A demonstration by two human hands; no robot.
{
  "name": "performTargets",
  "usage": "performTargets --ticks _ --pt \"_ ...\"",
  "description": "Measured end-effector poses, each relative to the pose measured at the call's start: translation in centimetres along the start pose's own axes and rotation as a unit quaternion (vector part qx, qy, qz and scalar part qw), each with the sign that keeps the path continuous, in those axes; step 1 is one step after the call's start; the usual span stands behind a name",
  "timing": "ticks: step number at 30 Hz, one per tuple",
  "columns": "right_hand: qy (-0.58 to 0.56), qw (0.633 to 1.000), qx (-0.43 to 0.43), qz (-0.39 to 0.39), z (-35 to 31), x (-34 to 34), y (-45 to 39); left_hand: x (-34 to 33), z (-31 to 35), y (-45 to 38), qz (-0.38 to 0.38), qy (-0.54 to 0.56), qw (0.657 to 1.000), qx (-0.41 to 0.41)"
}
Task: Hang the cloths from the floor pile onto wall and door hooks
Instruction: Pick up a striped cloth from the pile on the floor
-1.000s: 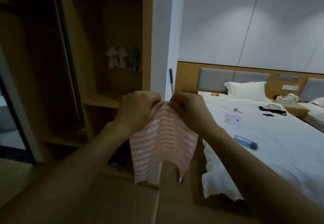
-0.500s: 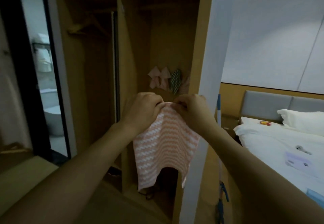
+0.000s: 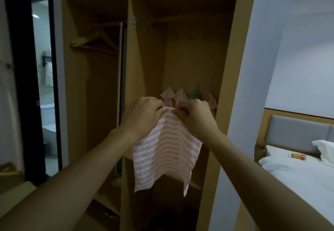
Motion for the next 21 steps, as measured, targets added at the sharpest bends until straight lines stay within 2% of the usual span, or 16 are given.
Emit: performTargets --ticks 7,21 --pt "0.031 0.999 -0.009 0.004 3.5 -4.6 -5.4 -5.6 -5.0 -5.6 0.005 0.022 1.0 -0.015" --pt "0.216 0.972 -0.091 0.032 9.7 -9.0 -20.0 -14.4 -14.1 -22.4 0.037 0.12 0.984 -0.129"
Point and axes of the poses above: each hand's wrist, its own y-axis away from the middle knuckle, its own x-axis out of the back of the hand, z = x × y, the point moved 1 cm from there along -y, towards the middle knuckle, and after that the axes turned 3 degrees about -x, right-handed, at the moved point
